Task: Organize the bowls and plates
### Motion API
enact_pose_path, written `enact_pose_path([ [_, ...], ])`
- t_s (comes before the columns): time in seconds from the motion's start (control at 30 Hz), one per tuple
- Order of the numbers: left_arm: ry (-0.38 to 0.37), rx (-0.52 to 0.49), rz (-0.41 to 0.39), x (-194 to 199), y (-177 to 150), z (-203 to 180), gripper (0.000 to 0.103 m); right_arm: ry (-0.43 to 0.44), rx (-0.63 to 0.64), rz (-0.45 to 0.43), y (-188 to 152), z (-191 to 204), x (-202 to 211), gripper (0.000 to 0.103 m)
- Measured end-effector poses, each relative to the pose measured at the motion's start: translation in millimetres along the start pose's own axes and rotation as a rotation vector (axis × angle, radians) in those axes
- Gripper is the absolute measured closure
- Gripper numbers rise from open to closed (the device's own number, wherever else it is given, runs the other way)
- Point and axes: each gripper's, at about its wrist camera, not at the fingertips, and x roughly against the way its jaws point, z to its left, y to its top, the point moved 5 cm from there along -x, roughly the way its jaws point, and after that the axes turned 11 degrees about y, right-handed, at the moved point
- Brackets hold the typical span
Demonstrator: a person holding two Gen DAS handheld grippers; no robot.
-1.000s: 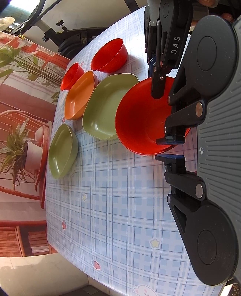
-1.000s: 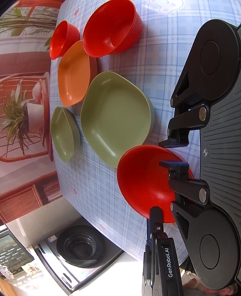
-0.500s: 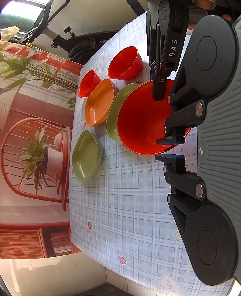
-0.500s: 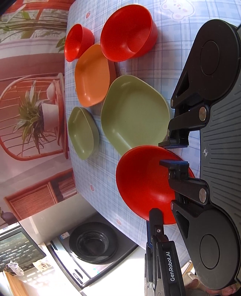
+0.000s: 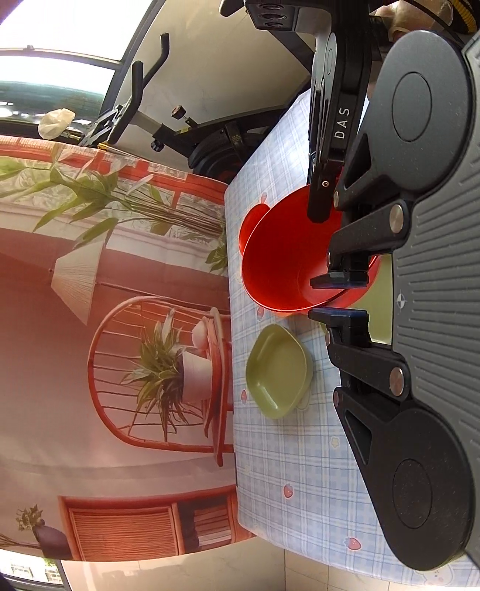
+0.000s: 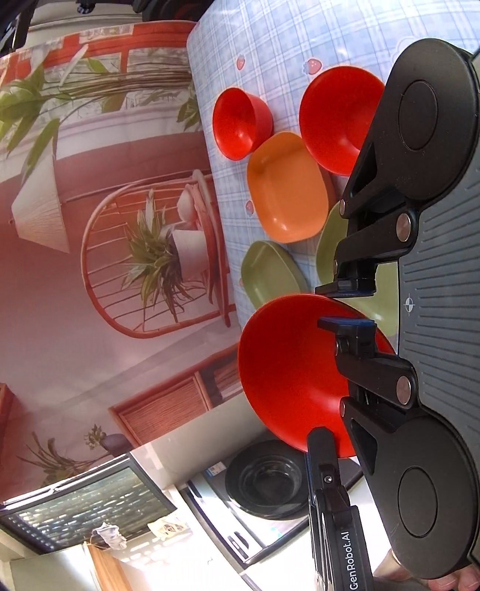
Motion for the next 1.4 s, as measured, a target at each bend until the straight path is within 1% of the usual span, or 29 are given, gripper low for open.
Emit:
enact_pose_path([
  [0.13, -0.026, -0.024, -0.043, -2, 20, -20, 0.092, -0.029, 0.033, -0.073, 24, -11, 14, 0.094],
  [0.27, -0.05, -0.022, -0.062, -8, 32, -34, 0.092, -0.06, 0.057, -0.118, 41, -20, 23, 0.094],
  [0.43, -0.084, -0.035, -0.054, -24, 38, -45, 0.091, -0.087, 0.05, -0.157, 53, -41, 31, 0.094],
  [0.5, -0.105, -0.036, -0.04, -37, 41, -52, 0.091, -0.103, 0.046, -0.167, 56, -51, 31, 0.094],
  [0.57, -0.129, -0.024, -0.009, -57, 41, -58, 0.091, -0.13, 0.033, -0.177, 56, -65, 31, 0.094],
  [0.67, -0.143, -0.036, 0.043, -85, 36, -72, 0.092, -0.171, 0.007, -0.182, 52, -87, 29, 0.093],
  [0.8, -0.145, -0.101, 0.095, -118, 28, -95, 0.091, -0.219, -0.05, -0.153, 38, -119, 27, 0.093],
  [1.03, -0.156, -0.173, 0.184, -156, 4, -124, 0.091, -0.284, -0.152, -0.12, 8, -164, 30, 0.093],
  [1.17, -0.14, -0.187, 0.237, -173, -11, -127, 0.091, -0.292, -0.192, -0.084, -6, -179, 25, 0.093],
  [1.27, -0.119, -0.193, 0.262, -181, -19, -125, 0.091, -0.286, -0.209, -0.072, -13, -184, 21, 0.093],
  [1.4, -0.114, -0.192, 0.285, -187, -23, -125, 0.091, -0.291, -0.216, -0.061, -18, -187, 15, 0.093],
])
